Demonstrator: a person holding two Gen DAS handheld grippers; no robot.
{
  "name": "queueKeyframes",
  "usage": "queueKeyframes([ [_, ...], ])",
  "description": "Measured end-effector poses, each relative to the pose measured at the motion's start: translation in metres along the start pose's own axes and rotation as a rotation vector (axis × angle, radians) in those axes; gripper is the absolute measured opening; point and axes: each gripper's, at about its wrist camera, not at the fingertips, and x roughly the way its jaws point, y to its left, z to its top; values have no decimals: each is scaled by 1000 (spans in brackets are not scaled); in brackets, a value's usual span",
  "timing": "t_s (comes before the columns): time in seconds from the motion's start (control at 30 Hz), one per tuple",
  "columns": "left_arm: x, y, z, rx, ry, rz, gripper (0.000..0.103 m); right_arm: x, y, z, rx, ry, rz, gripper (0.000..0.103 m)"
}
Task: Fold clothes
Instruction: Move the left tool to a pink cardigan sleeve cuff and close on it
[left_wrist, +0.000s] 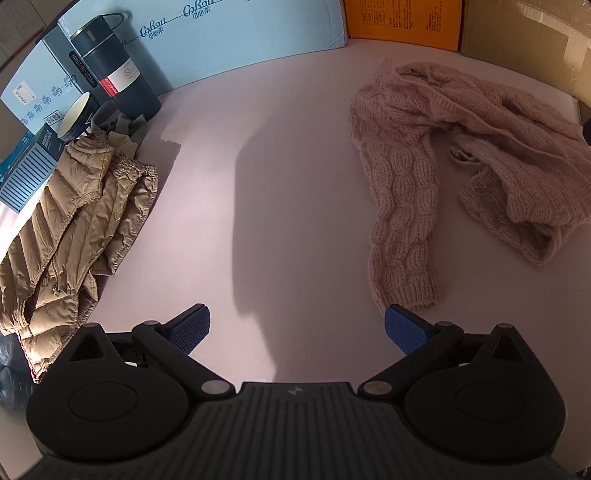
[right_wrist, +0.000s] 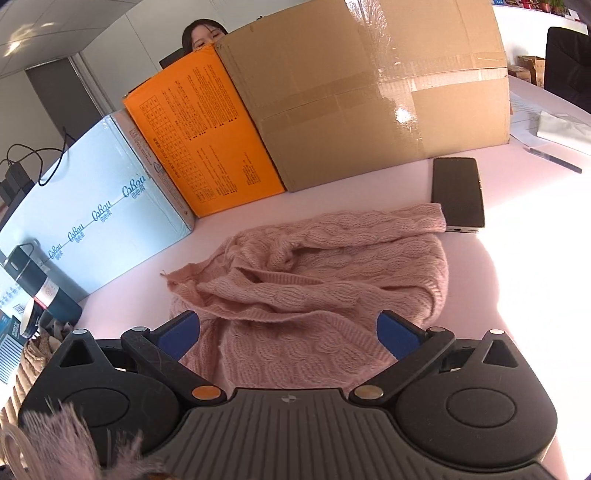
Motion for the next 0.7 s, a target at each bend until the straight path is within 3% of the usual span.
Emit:
queueKeyframes([
  [0.17,19,-25,10,59,31,-1,102,-10,-26,-11,28,56,-36,103],
  [0.33,29,-42,20,90,60,-54,102,-21,-53,-21,55,111,-74,103],
  [0.5,37,-49,30,109,66,-60,102,-27,-67,-15,46,124,-173,103],
  [0.7,46,-55,41,124,77,-66,102,-21,-68,-12,76,123,-134,103],
])
